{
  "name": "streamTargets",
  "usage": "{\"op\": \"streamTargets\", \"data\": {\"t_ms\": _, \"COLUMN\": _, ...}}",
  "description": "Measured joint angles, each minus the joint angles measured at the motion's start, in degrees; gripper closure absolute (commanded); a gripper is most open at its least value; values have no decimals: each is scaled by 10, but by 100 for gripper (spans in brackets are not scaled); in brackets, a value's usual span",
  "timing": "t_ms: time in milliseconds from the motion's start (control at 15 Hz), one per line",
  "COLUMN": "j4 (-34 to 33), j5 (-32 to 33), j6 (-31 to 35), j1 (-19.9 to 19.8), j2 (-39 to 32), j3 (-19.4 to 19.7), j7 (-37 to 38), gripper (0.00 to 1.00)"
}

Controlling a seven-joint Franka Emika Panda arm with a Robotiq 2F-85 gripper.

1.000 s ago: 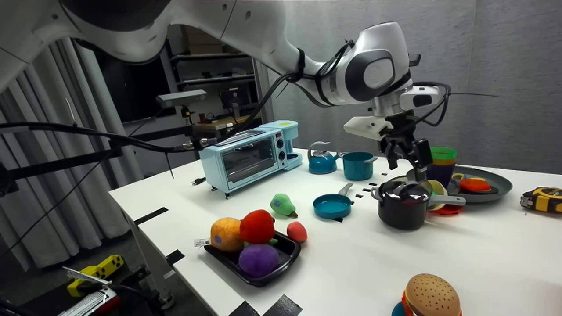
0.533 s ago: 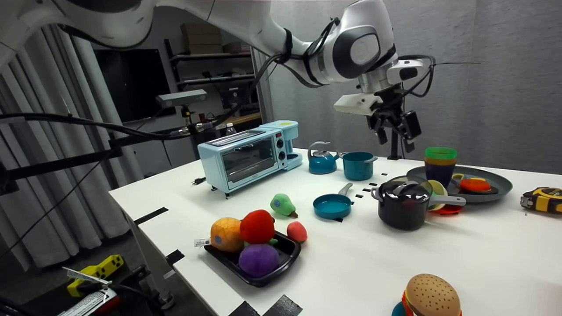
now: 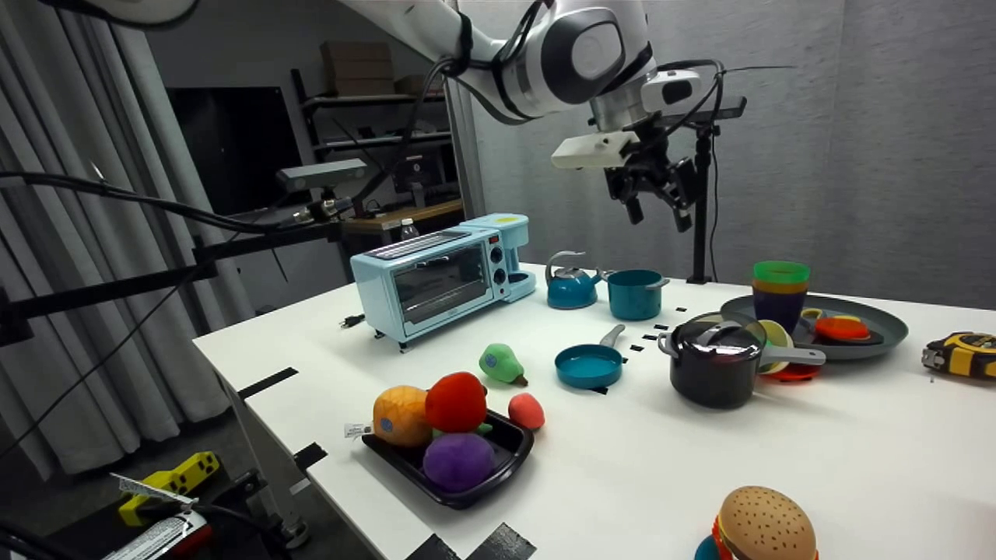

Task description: Move the lid from the blue pan to the black pot

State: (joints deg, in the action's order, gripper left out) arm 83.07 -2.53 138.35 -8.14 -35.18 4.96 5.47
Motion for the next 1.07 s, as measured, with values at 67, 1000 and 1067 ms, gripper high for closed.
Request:
{"op": "streamTargets", "data": {"t_ms": 67, "j4": 20, "j5": 2, "j6": 4, "j1": 3, "j2": 16, "j3": 0, "j7": -8, "gripper": 0}}
{"op": "streamTargets", "data": {"t_ms": 1000, "j4": 350, "j5": 42, "j6": 78, "j1": 33, "j2": 273, "j3": -6, "j7": -52, "gripper": 0}}
{"op": "streamTargets", "data": {"t_ms": 1067, "j4": 363, "j5": 44, "j6": 78, "j1": 33, "j2": 285, "j3": -6, "j7": -52, "gripper": 0}}
